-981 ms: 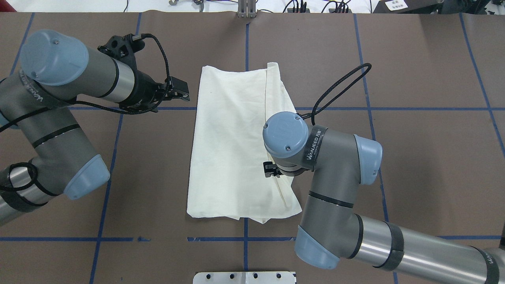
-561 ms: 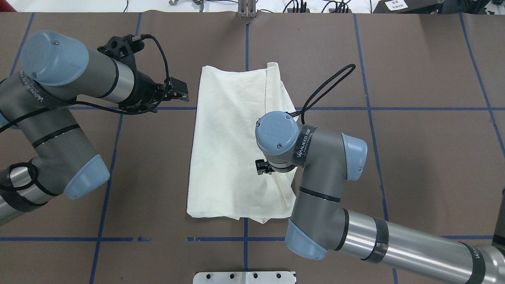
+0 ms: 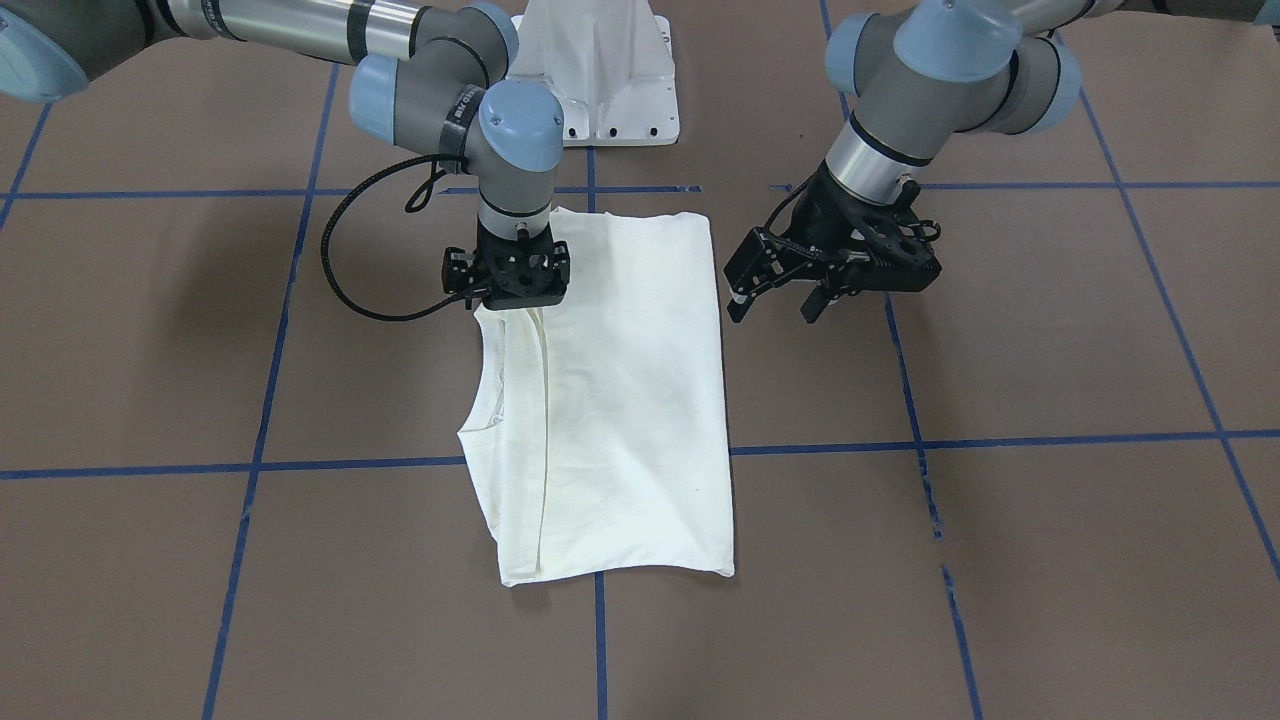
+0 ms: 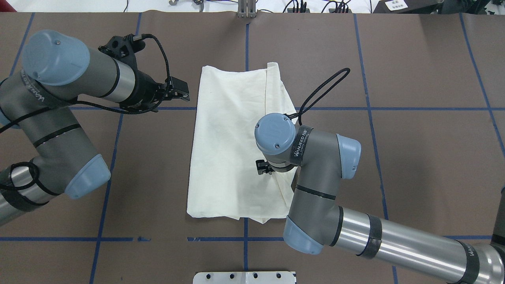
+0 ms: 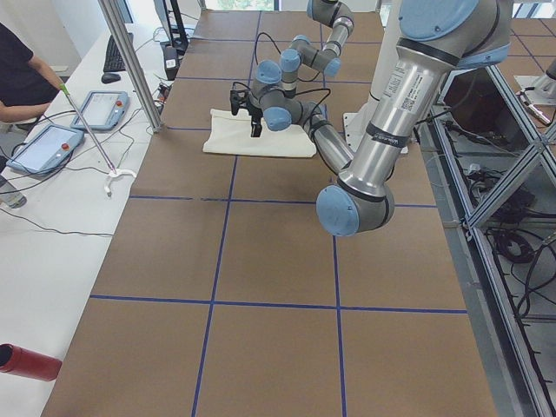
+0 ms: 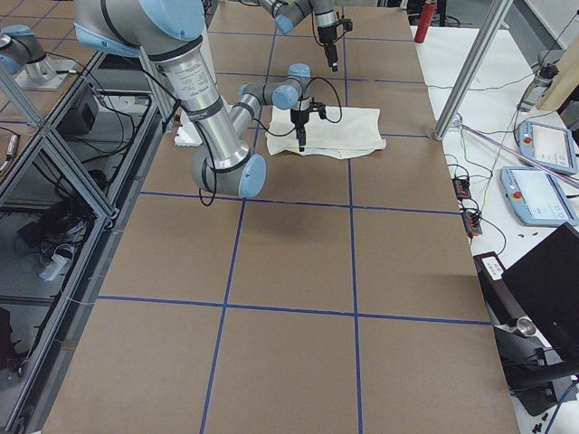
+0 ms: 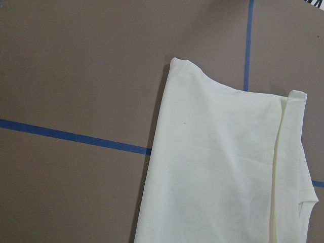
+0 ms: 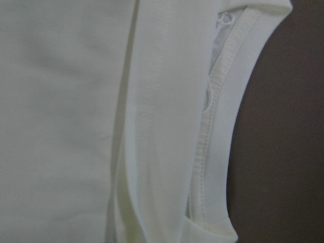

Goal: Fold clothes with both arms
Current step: 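Press and adjust the folded side edge with the right gripper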

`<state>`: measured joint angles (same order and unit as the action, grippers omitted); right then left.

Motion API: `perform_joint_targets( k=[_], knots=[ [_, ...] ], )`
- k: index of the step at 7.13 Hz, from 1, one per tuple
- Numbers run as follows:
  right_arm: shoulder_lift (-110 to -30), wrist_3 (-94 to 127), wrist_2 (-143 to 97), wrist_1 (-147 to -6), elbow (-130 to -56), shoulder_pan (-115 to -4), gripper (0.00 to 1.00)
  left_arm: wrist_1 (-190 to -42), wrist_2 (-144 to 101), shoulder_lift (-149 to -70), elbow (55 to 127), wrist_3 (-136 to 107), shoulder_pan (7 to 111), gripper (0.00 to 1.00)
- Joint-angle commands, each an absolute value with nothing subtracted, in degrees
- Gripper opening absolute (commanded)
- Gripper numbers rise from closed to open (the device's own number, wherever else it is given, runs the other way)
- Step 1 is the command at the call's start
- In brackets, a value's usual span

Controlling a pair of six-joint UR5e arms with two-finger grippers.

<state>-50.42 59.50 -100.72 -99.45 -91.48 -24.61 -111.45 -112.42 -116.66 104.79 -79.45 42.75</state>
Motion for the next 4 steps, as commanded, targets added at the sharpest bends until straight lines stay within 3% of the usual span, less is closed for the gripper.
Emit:
perform_joint_targets(
  k=[1, 4],
  knots=[
    [-50.4, 59.4, -101.0, -101.1, -91.2, -25.1, 1.00, -111.4, -112.4, -116.7, 104.8, -79.5, 42.8, 1.00],
    [-50.7, 58.6, -101.1, -102.7, -91.2, -26.5, 1.00, -111.4, -112.4, -116.8, 104.8, -79.6, 42.7, 1.00]
  ],
)
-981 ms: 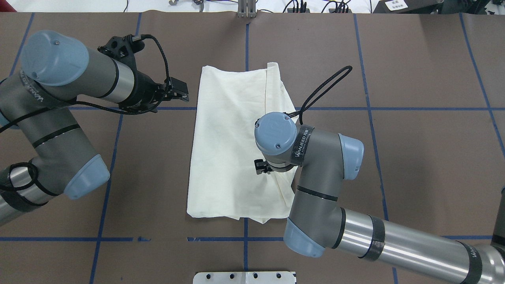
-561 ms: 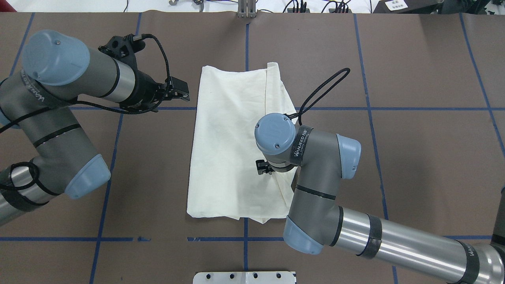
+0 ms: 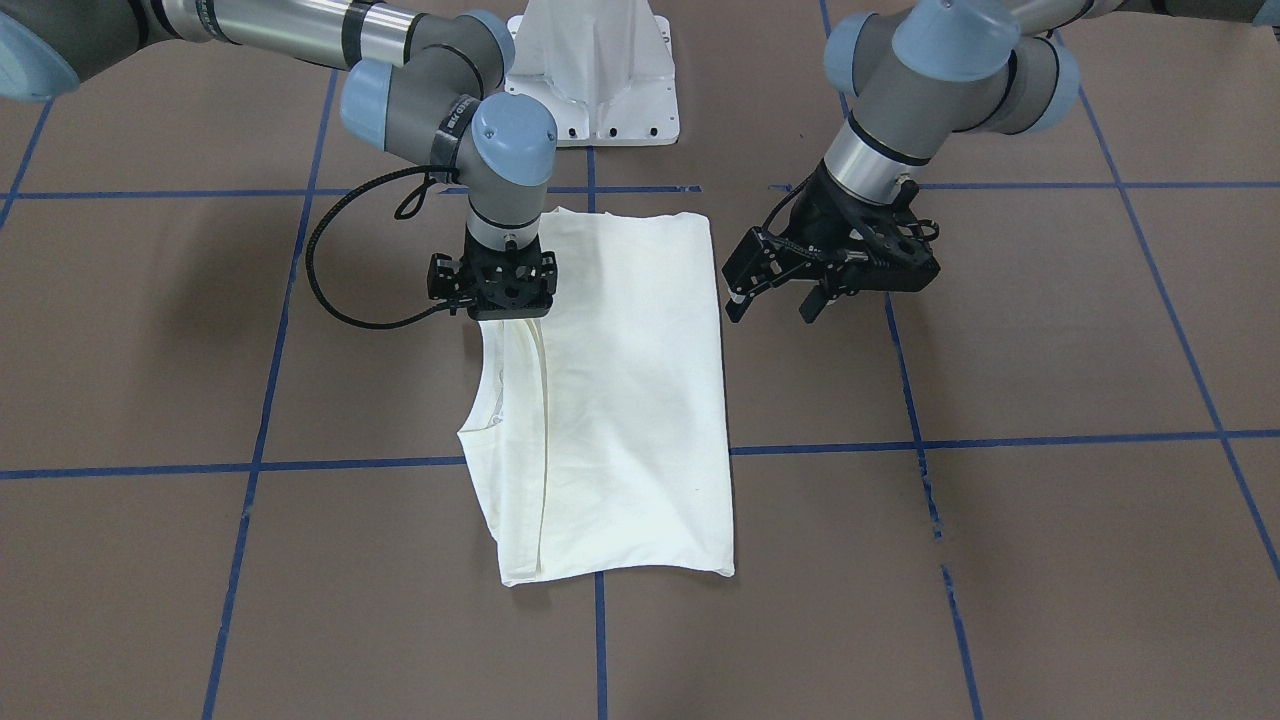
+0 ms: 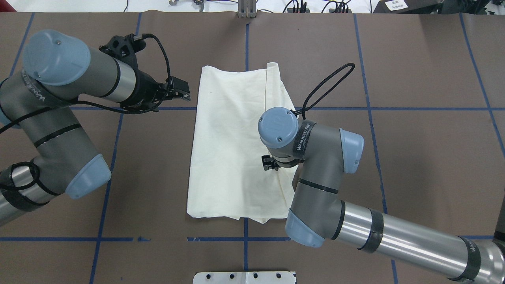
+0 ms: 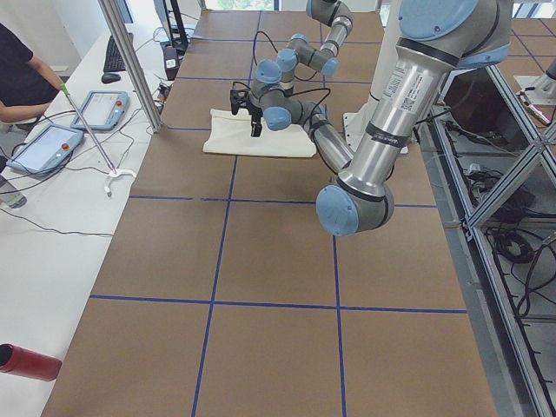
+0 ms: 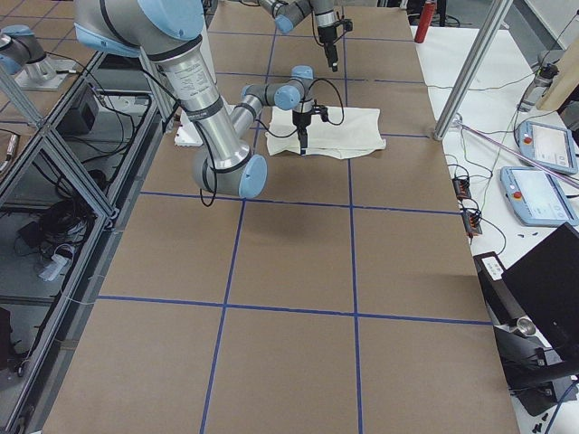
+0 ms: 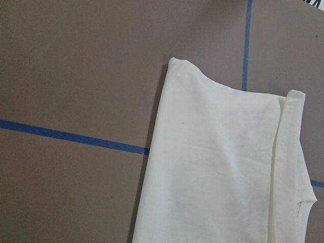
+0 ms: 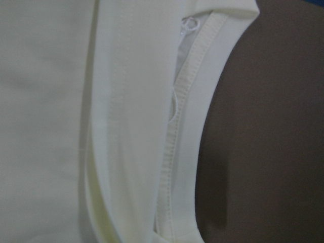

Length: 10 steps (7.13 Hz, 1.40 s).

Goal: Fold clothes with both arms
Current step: 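Press and adjust the folded side edge with the right gripper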

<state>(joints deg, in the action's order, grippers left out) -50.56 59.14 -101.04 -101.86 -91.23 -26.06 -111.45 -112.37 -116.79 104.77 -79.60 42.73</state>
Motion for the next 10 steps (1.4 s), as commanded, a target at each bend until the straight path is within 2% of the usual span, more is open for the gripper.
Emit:
perform_joint_targets(
  k=[1, 4, 7, 10],
  knots=[
    [-51.1, 58.4, -101.1, -102.7, -91.2, -26.9, 1.00, -111.5, -112.3, -116.9, 104.8, -79.6, 42.7, 1.00],
    [-52.2, 56.5, -101.0, -106.0, -91.7, -28.9, 1.00, -111.4, -112.4, -117.5, 104.9, -80.2, 42.7, 1.00],
    [-48.7, 55.2, -101.0, -105.6, -91.1, -30.3, 1.00, -111.4, -112.4, -117.3, 105.0, -80.0, 42.7, 1.00],
    [-42.5, 54.4, -101.0, -100.0, -80.6, -32.0, 1.00, -111.4, -112.4, -117.2, 104.7, -79.6, 42.7, 1.00]
  ],
)
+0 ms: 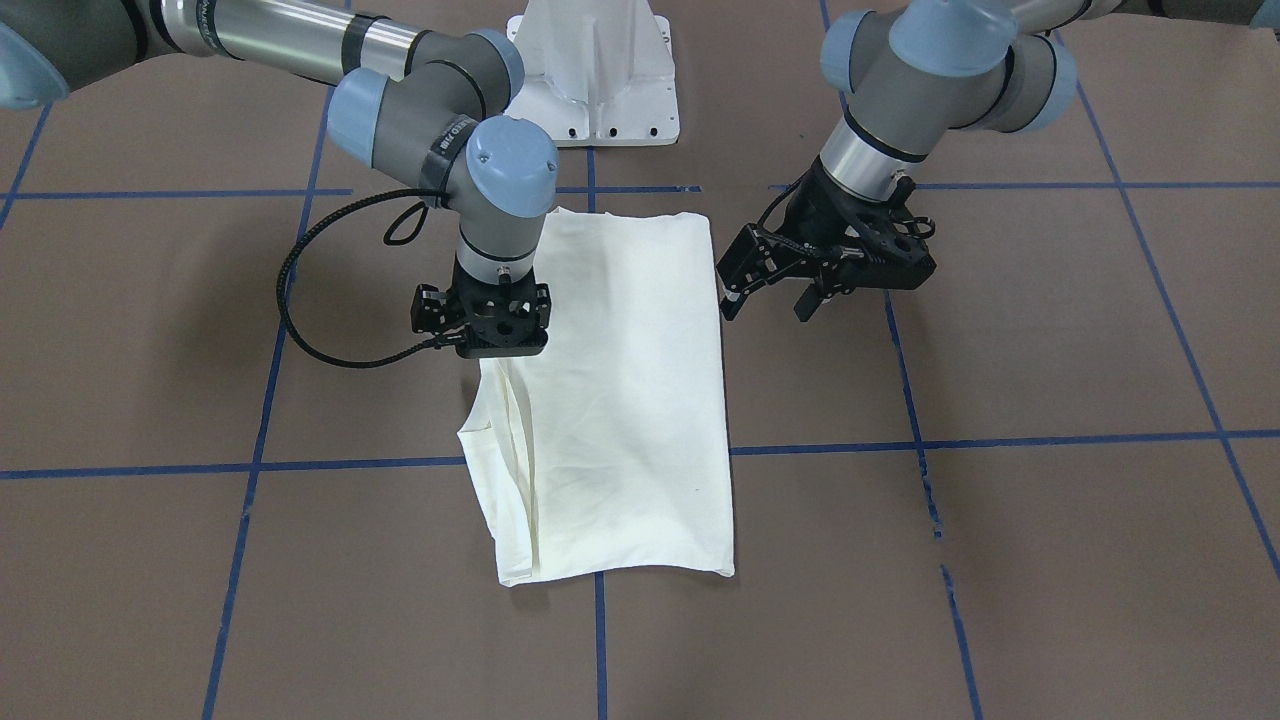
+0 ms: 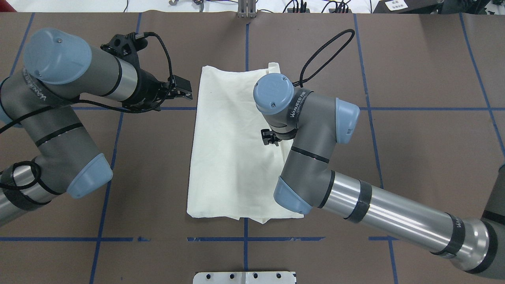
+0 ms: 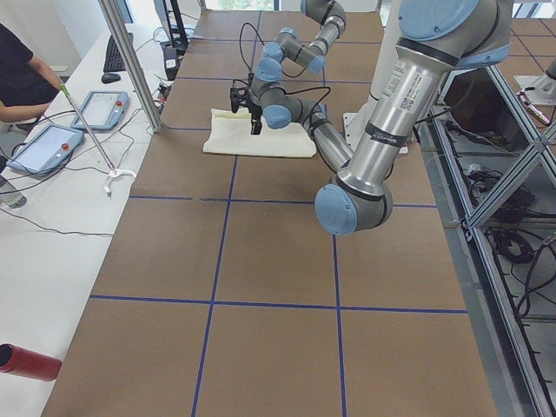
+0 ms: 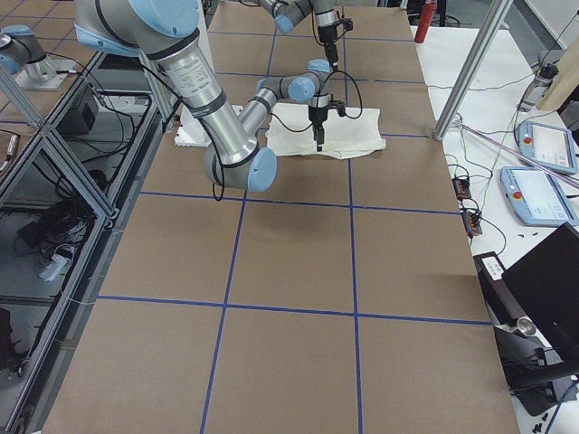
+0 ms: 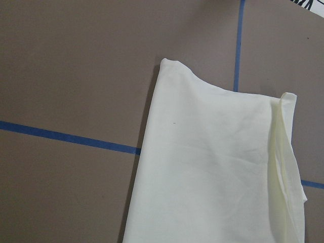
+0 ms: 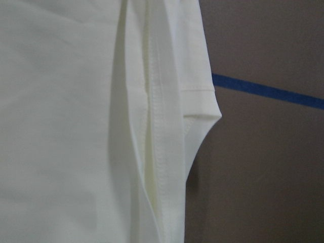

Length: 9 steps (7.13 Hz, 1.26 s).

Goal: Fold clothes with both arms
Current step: 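Slide the right gripper along the side edge away from the robot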

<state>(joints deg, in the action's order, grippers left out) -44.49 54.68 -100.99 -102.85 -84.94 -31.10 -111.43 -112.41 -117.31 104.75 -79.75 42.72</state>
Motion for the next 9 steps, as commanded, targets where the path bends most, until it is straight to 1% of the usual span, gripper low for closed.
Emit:
perform_joint_targets(
  k=[1, 6, 9],
  knots=[
    [-42.4, 53.9, -101.0, -97.9, -78.3, -32.4, 1.00, -111.5, -112.4, -117.3, 104.7, -79.6, 42.7, 1.00],
    [-43.4, 50.8, -101.0, -98.3, -75.9, -34.8, 1.00, -111.5, -112.4, -117.6, 104.6, -79.8, 42.5, 1.00],
    [-48.5, 39.9, -101.8, -97.6, -76.5, -41.0, 1.00, -111.5, -112.4, -118.3, 104.7, -80.2, 42.1, 1.00]
  ],
)
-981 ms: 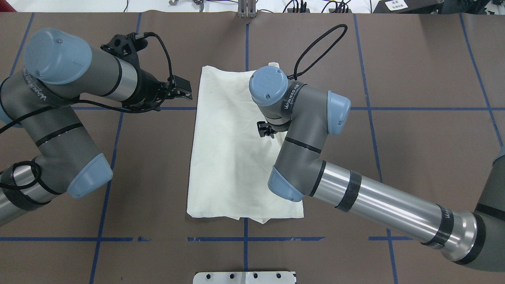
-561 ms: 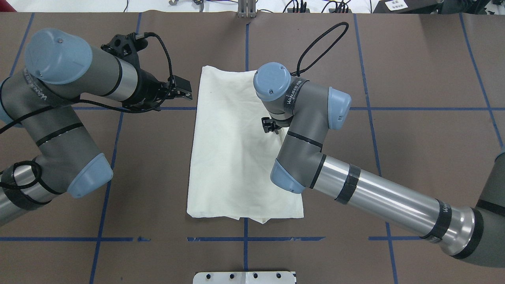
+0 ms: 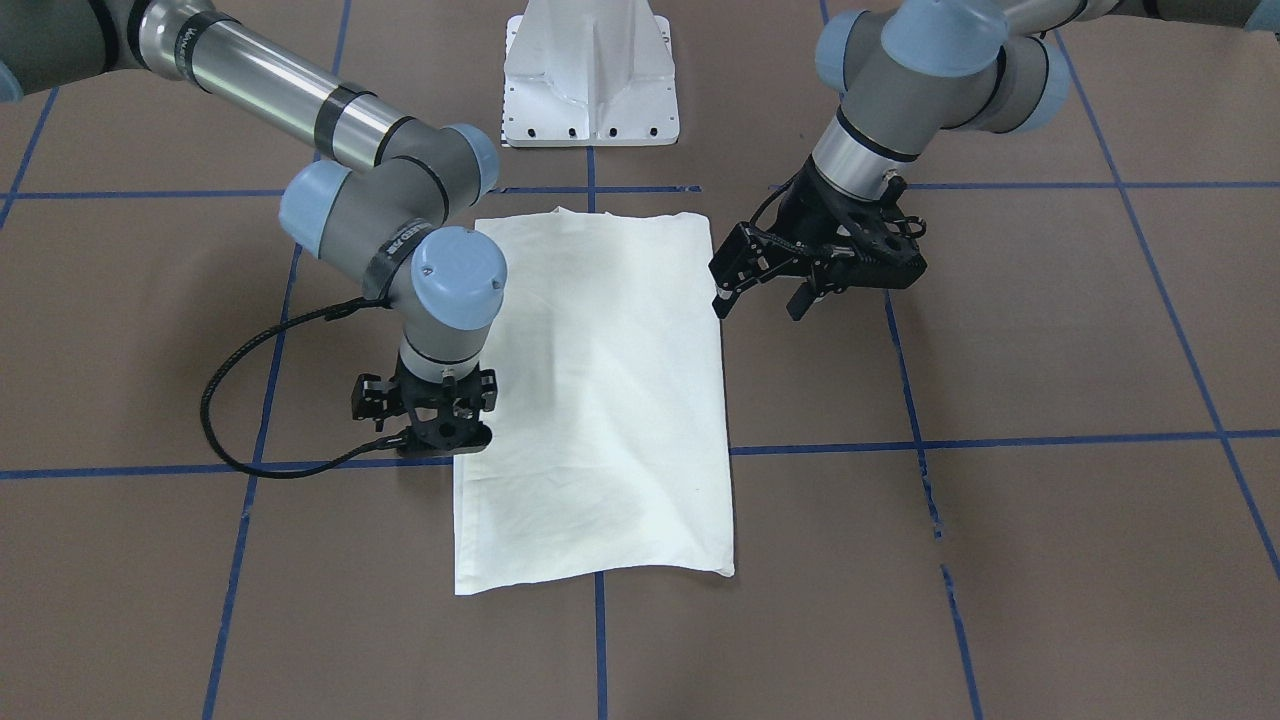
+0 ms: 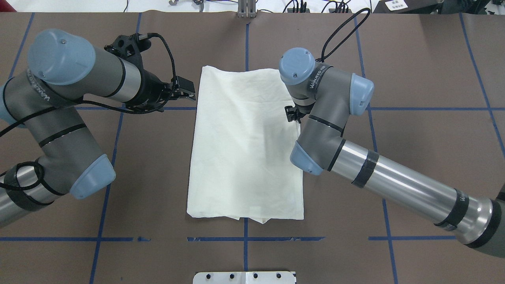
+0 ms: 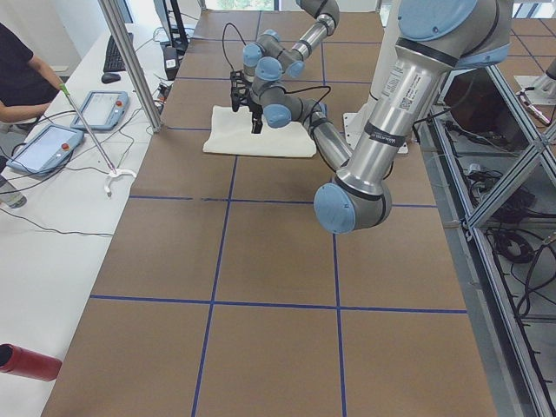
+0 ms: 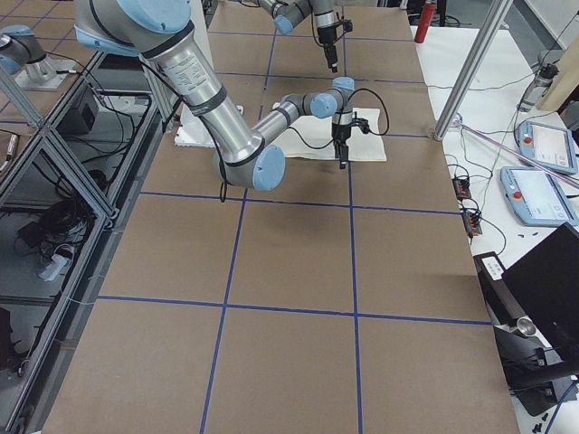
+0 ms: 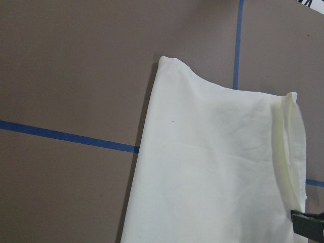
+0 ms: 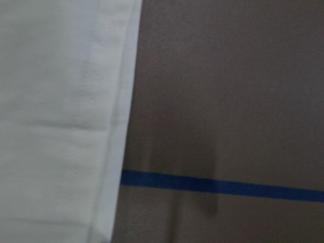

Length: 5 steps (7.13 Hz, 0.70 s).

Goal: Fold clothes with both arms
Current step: 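Slide the right gripper along the side edge away from the robot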

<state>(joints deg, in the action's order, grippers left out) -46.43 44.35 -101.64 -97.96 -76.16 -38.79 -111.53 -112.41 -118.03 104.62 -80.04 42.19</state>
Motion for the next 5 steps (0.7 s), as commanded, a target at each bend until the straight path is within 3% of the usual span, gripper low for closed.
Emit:
perform_joint_targets(
  k=[1, 3, 5],
  knots=[
    [-46.8, 39.7, -103.4, -98.0, -76.8, -42.3, 1.00, -111.5, -112.4, -118.4, 104.7, -80.1, 42.1, 1.00],
    [-44.8, 40.4, -107.6, -97.6, -80.7, -43.1, 1.00, -111.4, -112.6, -118.5, 105.0, -84.1, 40.2, 1.00],
    [-48.4, 44.1, -113.3, -97.6, -90.8, -43.2, 1.00, -110.9, -110.9, -117.4, 105.7, -97.3, 33.2, 1.00]
  ],
)
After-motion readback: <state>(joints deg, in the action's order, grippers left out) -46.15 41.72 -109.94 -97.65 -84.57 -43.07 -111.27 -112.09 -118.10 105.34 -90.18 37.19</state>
